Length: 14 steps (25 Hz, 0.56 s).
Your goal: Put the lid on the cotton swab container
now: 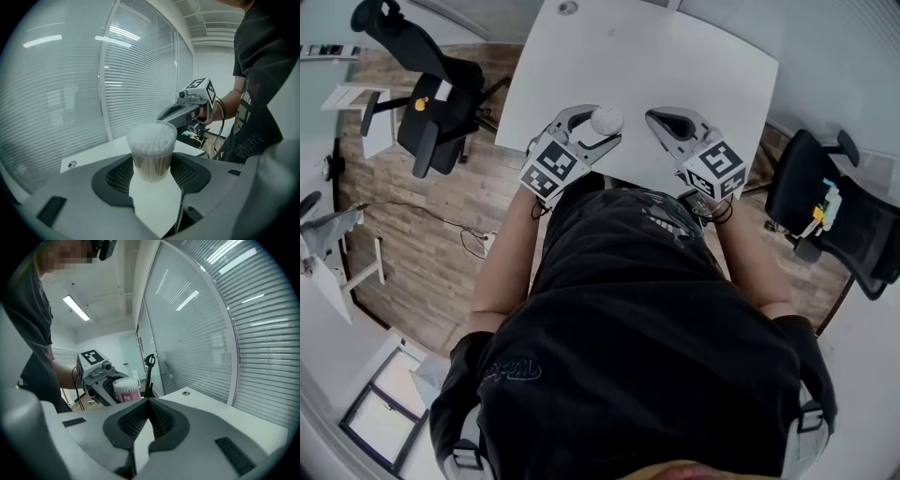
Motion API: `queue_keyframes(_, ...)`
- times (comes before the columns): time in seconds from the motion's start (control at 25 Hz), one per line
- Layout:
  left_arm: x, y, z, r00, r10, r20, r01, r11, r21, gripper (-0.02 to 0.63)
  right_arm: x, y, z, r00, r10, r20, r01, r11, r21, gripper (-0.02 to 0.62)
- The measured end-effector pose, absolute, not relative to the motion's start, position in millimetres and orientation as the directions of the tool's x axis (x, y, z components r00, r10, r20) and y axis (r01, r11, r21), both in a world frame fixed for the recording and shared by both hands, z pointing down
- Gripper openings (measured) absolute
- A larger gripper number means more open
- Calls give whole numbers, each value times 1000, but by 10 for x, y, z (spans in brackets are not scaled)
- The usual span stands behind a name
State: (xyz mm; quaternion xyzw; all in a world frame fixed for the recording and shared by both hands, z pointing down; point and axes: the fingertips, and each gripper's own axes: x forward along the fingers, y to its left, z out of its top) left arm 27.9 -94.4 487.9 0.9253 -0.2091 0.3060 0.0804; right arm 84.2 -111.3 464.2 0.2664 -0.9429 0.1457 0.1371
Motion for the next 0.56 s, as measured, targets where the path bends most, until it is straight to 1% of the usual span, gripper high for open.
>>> queue_keyframes(0.56, 286, -946, 4858, 726, -337, 599, -429, -903, 12, 255, 843, -1122, 4631, -822, -459, 336, -539, 817, -203, 23)
